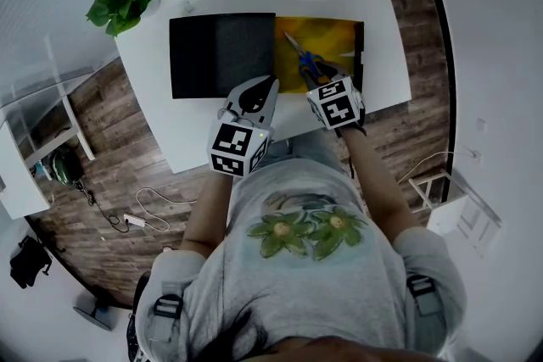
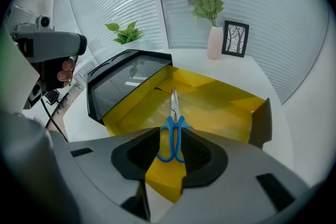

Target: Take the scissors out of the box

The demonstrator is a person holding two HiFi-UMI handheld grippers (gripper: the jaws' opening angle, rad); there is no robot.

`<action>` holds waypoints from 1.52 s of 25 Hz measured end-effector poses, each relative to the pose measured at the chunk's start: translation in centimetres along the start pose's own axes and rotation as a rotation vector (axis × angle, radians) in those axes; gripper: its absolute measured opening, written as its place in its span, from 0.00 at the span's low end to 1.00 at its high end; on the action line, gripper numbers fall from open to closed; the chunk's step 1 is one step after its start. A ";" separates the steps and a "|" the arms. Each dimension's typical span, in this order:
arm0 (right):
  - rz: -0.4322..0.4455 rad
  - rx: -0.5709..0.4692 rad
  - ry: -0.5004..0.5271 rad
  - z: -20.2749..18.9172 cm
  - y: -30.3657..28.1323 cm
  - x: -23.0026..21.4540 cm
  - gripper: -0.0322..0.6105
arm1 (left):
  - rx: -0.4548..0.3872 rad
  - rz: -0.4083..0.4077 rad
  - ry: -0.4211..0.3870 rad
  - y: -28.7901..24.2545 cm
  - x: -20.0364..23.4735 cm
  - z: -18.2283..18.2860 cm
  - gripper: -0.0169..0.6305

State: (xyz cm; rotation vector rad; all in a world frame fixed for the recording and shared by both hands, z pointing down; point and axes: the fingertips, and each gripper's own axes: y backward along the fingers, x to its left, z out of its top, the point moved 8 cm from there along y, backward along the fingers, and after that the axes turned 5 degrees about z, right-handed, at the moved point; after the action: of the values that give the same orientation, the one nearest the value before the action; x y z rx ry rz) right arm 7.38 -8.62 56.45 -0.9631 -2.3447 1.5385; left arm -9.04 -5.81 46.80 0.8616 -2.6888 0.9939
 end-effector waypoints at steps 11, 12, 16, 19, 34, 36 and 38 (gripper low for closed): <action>0.008 0.046 -0.006 0.0 -1.1 -0.6 0.22 | 0.004 0.008 0.006 0.1 0.3 0.0 0.04; 0.006 0.051 -0.005 0.1 -1.1 -0.6 0.22 | 0.004 0.009 0.006 0.1 0.3 0.0 0.04; 0.004 0.064 -0.009 0.0 -1.2 -0.8 0.22 | 0.006 0.010 0.003 0.1 0.2 0.0 0.04; 0.004 0.073 -0.008 0.0 -1.4 -0.9 0.22 | 0.007 0.011 0.003 0.0 0.2 0.1 0.04; -0.009 0.097 0.017 0.2 -2.3 -1.2 0.21 | 0.009 0.027 0.011 -0.2 0.6 -0.1 0.04; -0.010 0.102 0.015 0.2 -2.3 -1.2 0.21 | 0.008 0.027 0.011 -0.3 0.5 0.0 0.04; -0.010 0.105 0.014 0.2 -2.4 -1.2 0.21 | 0.009 0.028 0.011 -0.4 0.5 0.0 0.04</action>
State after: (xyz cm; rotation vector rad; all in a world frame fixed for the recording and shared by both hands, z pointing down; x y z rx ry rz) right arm 7.22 -10.11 58.65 -0.9328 -2.2307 1.6277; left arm -9.22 -6.30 47.15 0.8195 -2.6966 1.0142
